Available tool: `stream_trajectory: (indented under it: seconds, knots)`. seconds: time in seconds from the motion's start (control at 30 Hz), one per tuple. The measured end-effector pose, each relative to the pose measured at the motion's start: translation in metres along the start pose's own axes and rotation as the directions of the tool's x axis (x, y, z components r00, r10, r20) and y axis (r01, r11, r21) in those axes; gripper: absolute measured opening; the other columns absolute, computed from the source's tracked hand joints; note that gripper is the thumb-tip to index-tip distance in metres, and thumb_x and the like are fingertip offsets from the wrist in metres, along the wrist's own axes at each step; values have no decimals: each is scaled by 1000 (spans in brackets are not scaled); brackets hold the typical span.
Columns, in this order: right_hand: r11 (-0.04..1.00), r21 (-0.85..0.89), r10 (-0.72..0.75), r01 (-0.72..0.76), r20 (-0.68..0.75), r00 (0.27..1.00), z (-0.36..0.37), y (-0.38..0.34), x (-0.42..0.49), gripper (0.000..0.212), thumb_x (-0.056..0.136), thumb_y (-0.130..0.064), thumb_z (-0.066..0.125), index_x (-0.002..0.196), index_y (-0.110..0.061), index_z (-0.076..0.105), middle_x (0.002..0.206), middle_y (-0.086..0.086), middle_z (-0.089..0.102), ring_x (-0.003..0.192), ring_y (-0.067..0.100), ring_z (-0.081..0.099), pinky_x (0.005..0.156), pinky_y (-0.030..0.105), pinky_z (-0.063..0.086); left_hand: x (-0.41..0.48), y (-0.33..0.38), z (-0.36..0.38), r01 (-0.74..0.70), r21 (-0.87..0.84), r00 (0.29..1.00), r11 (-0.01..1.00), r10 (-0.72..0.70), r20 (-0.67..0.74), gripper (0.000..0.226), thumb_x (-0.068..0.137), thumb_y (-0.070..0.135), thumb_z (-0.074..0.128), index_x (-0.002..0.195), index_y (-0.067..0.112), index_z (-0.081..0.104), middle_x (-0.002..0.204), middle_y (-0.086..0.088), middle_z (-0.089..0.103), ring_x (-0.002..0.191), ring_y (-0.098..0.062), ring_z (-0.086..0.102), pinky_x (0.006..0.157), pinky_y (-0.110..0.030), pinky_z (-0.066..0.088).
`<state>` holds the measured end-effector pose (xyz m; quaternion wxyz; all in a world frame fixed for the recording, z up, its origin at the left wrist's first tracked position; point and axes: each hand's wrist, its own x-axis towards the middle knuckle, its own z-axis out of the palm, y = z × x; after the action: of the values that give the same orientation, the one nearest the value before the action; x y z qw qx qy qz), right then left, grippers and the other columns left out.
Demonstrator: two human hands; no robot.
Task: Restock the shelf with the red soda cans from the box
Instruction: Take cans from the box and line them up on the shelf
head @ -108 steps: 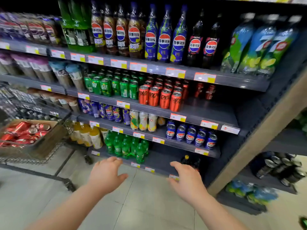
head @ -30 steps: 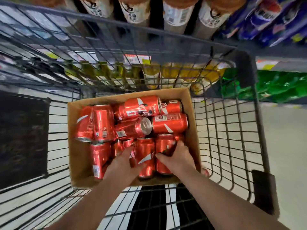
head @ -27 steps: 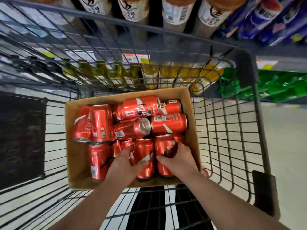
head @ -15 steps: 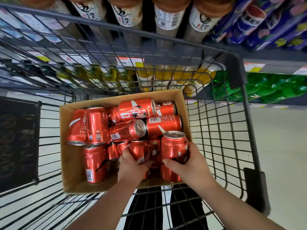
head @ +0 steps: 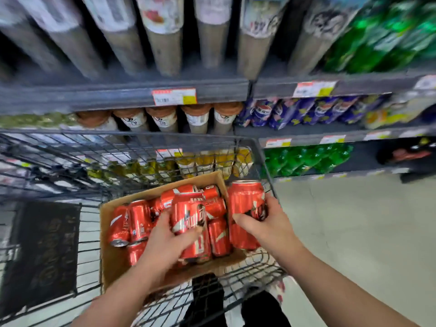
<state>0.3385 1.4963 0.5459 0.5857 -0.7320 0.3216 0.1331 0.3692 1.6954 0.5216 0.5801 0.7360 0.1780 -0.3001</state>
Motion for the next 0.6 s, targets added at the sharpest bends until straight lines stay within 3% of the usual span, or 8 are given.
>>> stream_trajectory:
  seconds: [0.07, 0.13, 0.27, 0.4, 0.53, 0.6]
  knots:
    - [998, 53, -25, 28, -53, 998, -24, -13, -15, 44, 72, -14, 78, 108, -18, 52, 84, -10, 62, 60, -10, 60, 50, 3, 43, -13, 32, 14, -76, -3, 997, 997, 76, 29, 61, 65, 21, 84, 115, 24, 49, 101, -2, 67, 85, -20, 68, 77, -35, 55]
    - [994, 93, -42, 53, -118, 992, -53, -18, -30, 41, 73, -13, 77, 106, -16, 53, 85, -7, 63, 63, -6, 60, 50, 4, 44, -26, 62, 36, -140, -2, 988, 990, 140, 71, 59, 48, 33, 83, 99, 28, 53, 99, -5, 69, 85, -24, 68, 80, -40, 55]
    - [982, 166, -42, 94, -292, 955, -118, -15, -61, 39, 73, -15, 78, 103, -19, 53, 86, -7, 62, 72, 1, 59, 51, 6, 45, -47, 104, 98, -269, 17, 948, 963, 262, 183, 44, 66, 13, 82, 96, 25, 52, 97, -5, 67, 80, -18, 65, 68, -29, 54]
    - [969, 215, -11, 122, -454, 891, -200, 7, -101, 49, 68, -22, 81, 108, -19, 53, 91, -6, 63, 78, 6, 61, 62, 19, 49, -82, 129, 187, -386, 47, 880, 921, 352, 318, 41, 78, 6, 72, 103, 26, 47, 92, 6, 62, 75, -5, 60, 53, -14, 46]
    - [949, 283, 42, 138, -546, 837, -273, 37, -132, 66, 54, -32, 78, 113, -16, 53, 97, 0, 65, 86, 14, 64, 80, 35, 55, -114, 134, 274, -399, 64, 833, 915, 333, 441, 50, 72, 8, 78, 104, 29, 47, 97, 4, 63, 81, -10, 63, 61, -21, 48]
    - [943, 303, 70, 140, -589, 805, -324, 64, -150, 65, 52, -35, 77, 110, -18, 53, 97, 0, 65, 87, 16, 64, 84, 40, 55, -136, 131, 331, -404, 87, 813, 910, 314, 490, 47, 68, 11, 81, 97, 30, 50, 98, 4, 65, 83, -11, 64, 63, -24, 50]
